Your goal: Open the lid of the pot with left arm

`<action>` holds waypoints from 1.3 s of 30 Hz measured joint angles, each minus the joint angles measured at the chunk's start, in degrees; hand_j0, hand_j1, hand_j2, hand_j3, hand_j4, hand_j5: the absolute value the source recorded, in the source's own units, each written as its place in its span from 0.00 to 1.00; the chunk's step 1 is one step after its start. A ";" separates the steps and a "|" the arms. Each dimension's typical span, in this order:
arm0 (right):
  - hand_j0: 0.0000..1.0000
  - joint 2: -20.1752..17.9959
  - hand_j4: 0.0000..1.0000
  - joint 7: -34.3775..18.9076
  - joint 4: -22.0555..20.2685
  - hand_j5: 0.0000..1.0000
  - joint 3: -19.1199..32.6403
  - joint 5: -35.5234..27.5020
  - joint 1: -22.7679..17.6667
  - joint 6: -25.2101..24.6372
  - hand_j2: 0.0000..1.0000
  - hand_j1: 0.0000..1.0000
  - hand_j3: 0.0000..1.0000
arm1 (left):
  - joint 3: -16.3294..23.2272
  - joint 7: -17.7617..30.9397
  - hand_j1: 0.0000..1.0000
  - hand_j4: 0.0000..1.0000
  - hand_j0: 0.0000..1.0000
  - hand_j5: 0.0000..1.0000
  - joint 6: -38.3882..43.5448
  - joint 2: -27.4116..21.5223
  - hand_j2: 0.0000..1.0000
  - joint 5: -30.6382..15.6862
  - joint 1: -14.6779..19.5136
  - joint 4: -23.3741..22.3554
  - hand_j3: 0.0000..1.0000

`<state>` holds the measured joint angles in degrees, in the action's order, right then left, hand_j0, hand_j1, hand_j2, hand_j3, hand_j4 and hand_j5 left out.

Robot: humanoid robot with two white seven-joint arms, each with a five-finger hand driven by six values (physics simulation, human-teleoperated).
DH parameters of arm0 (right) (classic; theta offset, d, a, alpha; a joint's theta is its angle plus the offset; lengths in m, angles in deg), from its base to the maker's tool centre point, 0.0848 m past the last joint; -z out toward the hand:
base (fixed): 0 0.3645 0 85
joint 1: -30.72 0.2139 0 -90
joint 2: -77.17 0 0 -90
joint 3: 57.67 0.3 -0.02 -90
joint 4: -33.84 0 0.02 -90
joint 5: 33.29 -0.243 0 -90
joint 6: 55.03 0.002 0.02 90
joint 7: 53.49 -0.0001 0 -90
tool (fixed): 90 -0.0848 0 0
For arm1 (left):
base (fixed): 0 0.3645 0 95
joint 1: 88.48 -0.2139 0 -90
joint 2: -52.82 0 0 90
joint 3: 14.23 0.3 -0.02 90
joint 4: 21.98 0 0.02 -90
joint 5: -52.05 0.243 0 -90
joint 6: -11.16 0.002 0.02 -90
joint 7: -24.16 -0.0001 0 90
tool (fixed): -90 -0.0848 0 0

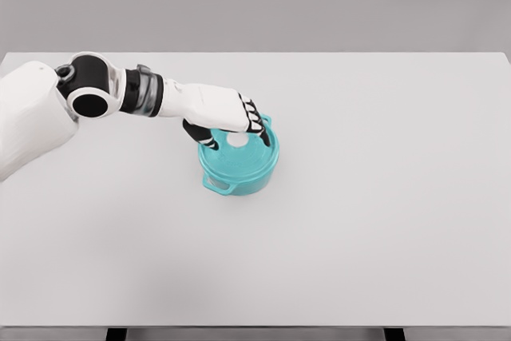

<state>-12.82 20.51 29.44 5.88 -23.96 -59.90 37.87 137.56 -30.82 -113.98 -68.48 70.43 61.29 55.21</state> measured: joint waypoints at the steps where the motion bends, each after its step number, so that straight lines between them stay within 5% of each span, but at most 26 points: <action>1: 1.00 0.00 1.00 0.00 0.00 1.00 0.00 0.00 0.00 0.00 1.00 1.00 1.00 | 0.04 0.00 0.79 0.79 0.79 0.79 0.00 0.03 0.79 0.14 0.00 -0.13 0.79; 19: 1.00 0.00 1.00 0.00 0.00 1.00 0.00 0.00 0.00 0.00 1.00 1.00 1.00 | 0.23 0.00 0.40 0.40 0.40 0.40 0.01 0.09 0.40 0.47 0.88 -0.26 0.40; 25: 1.00 0.00 1.00 0.01 0.00 1.00 0.00 0.00 0.00 0.00 1.00 1.00 1.00 | 0.26 0.01 0.39 0.39 0.39 0.39 0.06 -1.80 0.39 0.31 3.86 -0.06 0.39; 31: 1.00 0.00 1.00 -0.02 0.00 1.00 0.00 0.00 0.00 0.00 1.00 1.00 1.00 | 0.50 0.01 0.39 0.39 0.39 0.39 0.01 -10.50 0.39 0.51 4.75 0.24 0.39; 36: 1.00 0.00 1.00 -0.01 0.00 1.00 0.00 0.00 0.00 0.00 1.00 1.00 1.00 | 0.58 -0.06 0.47 0.47 0.47 0.47 -0.05 -15.36 0.47 2.17 4.13 0.08 0.47; 38: 1.00 0.00 1.00 -0.01 0.00 1.00 0.00 0.00 0.00 0.00 1.00 1.00 1.00 | 0.60 -0.04 0.63 0.63 0.63 0.63 -0.05 -16.03 0.63 2.38 3.34 -0.02 0.63; 39: 1.00 0.00 1.00 -0.01 0.00 1.00 0.00 0.00 0.00 0.00 1.00 1.00 1.00 | 0.60 -0.03 0.82 0.82 0.82 0.82 -0.04 -16.23 0.82 2.41 3.25 -0.07 0.82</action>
<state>-12.82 20.50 29.44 5.88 -23.96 -59.90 37.87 138.16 -30.85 -114.02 -84.71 72.83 64.54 55.14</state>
